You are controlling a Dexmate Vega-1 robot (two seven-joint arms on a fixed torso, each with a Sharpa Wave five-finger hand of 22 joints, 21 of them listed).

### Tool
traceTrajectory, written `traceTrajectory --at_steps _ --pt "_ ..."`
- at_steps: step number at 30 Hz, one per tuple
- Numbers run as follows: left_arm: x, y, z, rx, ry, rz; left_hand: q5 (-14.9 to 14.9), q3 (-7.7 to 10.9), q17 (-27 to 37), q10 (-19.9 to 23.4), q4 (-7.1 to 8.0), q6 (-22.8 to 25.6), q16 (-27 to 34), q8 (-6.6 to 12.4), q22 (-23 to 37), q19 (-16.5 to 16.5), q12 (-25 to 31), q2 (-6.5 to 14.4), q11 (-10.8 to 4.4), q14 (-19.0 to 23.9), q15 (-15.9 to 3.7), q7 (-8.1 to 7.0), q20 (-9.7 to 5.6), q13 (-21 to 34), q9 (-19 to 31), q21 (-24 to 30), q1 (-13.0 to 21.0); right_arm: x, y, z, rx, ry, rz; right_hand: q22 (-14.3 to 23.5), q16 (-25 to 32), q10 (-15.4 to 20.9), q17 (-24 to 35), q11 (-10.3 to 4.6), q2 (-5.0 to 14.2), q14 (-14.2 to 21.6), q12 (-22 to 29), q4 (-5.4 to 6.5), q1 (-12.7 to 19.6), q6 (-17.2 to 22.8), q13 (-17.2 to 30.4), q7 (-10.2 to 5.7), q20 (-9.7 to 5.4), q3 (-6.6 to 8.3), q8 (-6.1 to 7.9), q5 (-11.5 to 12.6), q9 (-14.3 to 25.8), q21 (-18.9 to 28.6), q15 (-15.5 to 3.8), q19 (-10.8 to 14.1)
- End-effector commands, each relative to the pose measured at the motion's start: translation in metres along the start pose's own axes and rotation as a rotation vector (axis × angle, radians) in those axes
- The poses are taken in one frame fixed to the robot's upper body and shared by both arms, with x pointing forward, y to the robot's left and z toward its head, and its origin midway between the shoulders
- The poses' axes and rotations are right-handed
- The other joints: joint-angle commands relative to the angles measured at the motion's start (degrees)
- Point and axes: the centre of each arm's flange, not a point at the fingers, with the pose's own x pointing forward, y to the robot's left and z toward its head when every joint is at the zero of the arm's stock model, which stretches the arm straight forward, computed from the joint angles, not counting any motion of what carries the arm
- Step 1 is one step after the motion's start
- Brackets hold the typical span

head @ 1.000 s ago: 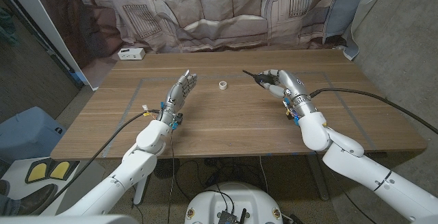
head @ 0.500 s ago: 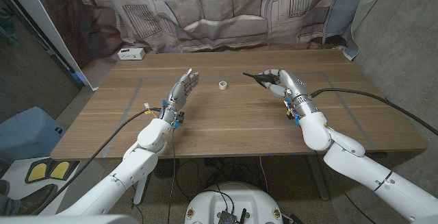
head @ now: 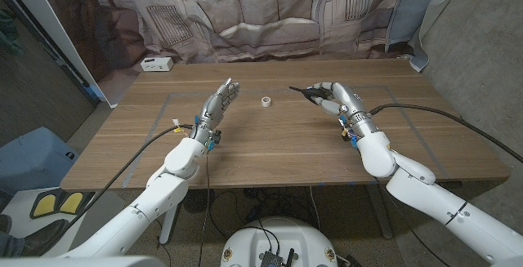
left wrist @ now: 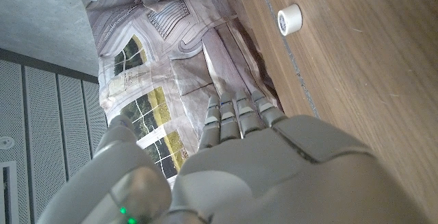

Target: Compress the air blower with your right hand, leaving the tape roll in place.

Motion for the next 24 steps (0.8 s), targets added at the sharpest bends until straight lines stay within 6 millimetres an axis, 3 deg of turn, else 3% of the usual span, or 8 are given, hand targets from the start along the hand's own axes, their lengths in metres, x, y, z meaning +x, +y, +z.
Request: traceTrajectory --at_steps 1,11,24 --pt "0.003 0.0 -0.001 0.007 0.01 0.003 -0.27 0.15 0.31 0.36 -0.26 0.49 -0.07 0.51 0.24 0.39 0.14 0.6 -0.15 0.21 -0.01 -0.13 0.16 0.12 0.25 -0.1 0.21 0.003 -0.001 -0.005 0.012 0.006 0.003 0.1 -0.27 0.41 0.08 0.53 -1.32 0.23 -0.11 0.01 -1.34 0.25 0.32 0.61 0.47 -0.33 -0.17 0.05 0.31 0.37 -1.58 0.11" --pt "0.01 0.002 0.002 0.013 0.007 -0.002 -0.27 0.15 0.32 0.44 -0.3 0.54 -0.05 0.5 0.24 0.39 0.15 0.61 -0.26 0.33 -0.05 -0.16 0.17 0.12 0.25 -0.12 0.17 0.001 -0.004 -0.007 0.008 0.013 -0.021 0.06 -0.35 0.41 0.19 0.57 -2.81 0.22 -0.35 0.16 -2.81 0.33 0.33 0.86 0.73 -1.62 -0.45 -0.09 0.32 0.45 -1.49 0.16" --pt "0.017 -0.002 -0.003 0.001 0.009 -0.005 -0.27 0.13 0.32 0.44 -0.35 0.55 -0.09 0.47 0.24 0.38 0.11 0.62 -0.23 0.3 -0.01 -0.15 0.23 0.13 0.25 -0.15 0.12 0.003 -0.007 -0.012 -0.002 -0.007 -0.003 0.01 -0.59 -0.25 0.49 0.48 -4.03 -0.72 -0.86 -0.8 -2.71 -0.12 0.36 0.89 0.94 -2.38 -1.01 0.09 0.3 0.23 -1.39 -0.49"
